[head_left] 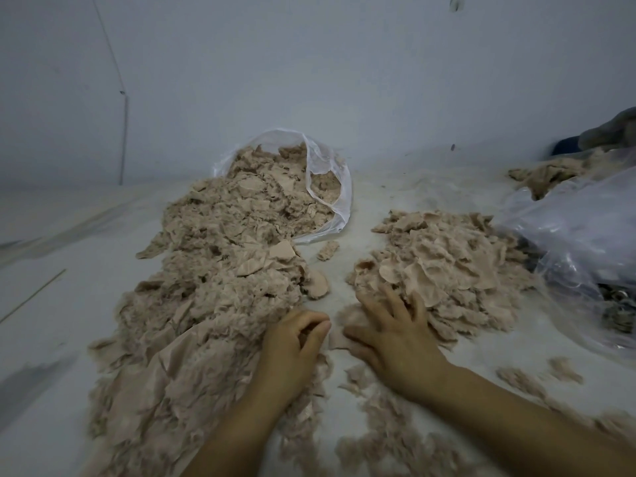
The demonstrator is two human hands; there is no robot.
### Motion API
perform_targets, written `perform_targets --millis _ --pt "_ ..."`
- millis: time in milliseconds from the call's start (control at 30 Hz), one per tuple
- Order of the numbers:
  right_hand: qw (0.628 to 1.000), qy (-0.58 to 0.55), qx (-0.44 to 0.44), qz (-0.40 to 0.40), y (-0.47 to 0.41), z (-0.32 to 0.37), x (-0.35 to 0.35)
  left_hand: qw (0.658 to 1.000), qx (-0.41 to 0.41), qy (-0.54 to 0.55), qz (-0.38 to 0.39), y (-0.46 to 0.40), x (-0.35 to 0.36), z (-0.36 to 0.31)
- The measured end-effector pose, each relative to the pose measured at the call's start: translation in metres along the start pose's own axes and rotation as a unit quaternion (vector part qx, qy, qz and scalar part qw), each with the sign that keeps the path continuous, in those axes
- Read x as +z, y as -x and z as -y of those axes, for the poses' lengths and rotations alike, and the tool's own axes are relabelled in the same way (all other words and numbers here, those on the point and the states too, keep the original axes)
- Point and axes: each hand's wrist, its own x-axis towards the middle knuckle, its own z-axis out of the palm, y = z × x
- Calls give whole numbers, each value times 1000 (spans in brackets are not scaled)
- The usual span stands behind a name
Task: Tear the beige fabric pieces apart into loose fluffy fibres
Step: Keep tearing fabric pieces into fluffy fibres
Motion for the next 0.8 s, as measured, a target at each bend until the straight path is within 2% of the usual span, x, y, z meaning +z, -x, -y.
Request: perform_targets --millis 133,300,400,467,500,667,733,800 --pt "998 13 39 50 -34 -34 12 1000 9 -17 -16 -1 -3 1" --pt "992 -54 58 96 -80 -64 14 998 17 -43 -30 -2 -5 1" --pt "991 -76 91 57 -87 -56 9 997 25 -65 -34 -4 -8 2" --pt "995 -73 64 -3 -75 -36 8 996 26 -80 -25 -5 -10 4" --pt "995 -94 38 -6 -64 -26 9 996 29 -87 -21 -5 -10 4" --pt "975 -130 -48 173 6 -9 2 995 29 -99 -8 -5 -14 -2" --pt "961 -166 -95 198 26 -9 -5 994 36 -106 1 -6 -20 -6" --pt "940 -251 -109 202 39 -10 -15 988 49 -135 60 -8 -27 -10"
